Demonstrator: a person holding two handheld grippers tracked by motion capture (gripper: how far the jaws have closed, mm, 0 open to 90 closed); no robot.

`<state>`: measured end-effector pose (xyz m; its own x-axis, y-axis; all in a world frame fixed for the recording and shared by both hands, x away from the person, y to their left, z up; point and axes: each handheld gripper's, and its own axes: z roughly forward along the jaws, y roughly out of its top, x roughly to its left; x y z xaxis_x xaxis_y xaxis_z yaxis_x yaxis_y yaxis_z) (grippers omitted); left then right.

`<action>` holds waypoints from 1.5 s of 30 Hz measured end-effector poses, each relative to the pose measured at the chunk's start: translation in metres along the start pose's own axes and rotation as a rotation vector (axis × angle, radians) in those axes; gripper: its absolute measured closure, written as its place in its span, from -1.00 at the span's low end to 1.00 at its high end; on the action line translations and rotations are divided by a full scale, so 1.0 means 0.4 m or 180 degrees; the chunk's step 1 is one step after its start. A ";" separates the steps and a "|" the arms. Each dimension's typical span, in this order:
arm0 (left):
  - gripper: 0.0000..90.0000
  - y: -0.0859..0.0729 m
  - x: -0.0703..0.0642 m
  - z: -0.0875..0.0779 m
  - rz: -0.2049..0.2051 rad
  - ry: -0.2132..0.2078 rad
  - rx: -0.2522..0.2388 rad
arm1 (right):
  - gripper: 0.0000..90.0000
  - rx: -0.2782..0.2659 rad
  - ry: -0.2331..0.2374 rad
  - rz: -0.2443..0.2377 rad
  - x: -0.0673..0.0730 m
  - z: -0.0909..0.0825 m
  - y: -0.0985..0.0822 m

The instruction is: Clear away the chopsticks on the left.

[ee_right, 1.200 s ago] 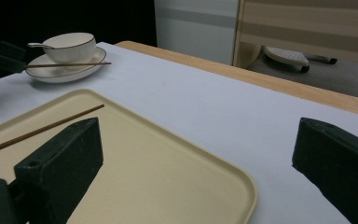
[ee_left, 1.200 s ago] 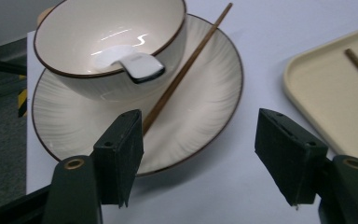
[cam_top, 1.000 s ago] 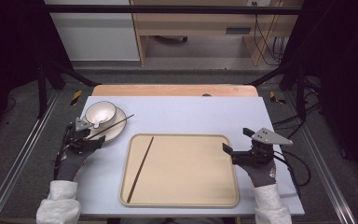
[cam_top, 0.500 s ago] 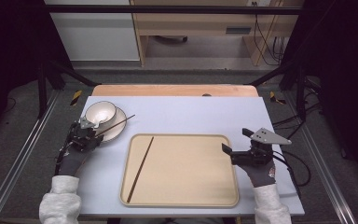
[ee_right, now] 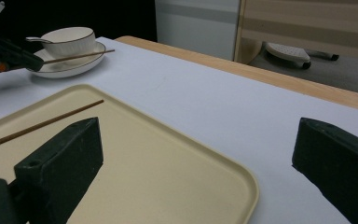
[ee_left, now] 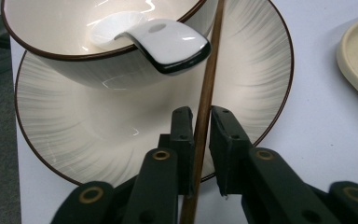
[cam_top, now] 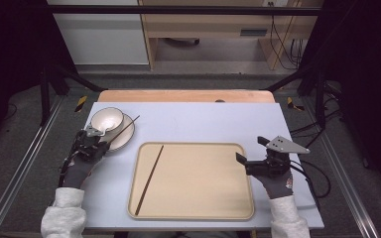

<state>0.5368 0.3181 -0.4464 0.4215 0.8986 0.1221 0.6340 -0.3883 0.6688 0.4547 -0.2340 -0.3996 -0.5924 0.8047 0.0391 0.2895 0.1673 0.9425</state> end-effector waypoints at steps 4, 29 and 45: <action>0.82 0.002 -0.004 -0.001 0.0022 -0.0036 0.0017 | -0.95 -0.0002 0.0001 0.0000 0.000 0.000 0.000; 0.87 0.043 -0.118 -0.083 0.0069 -0.0134 -0.0415 | -0.95 -0.0016 0.0004 0.0009 -0.001 -0.003 0.001; 0.87 0.037 -0.247 -0.141 -0.0080 0.0016 -0.0681 | -0.96 -0.0039 0.0006 0.0018 -0.002 -0.010 0.003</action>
<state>0.4678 0.2350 -0.4073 0.4036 0.9087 0.1069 0.4921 -0.3140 0.8119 0.4524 -0.2367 -0.3972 -0.5921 0.8046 0.0452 0.2836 0.1556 0.9463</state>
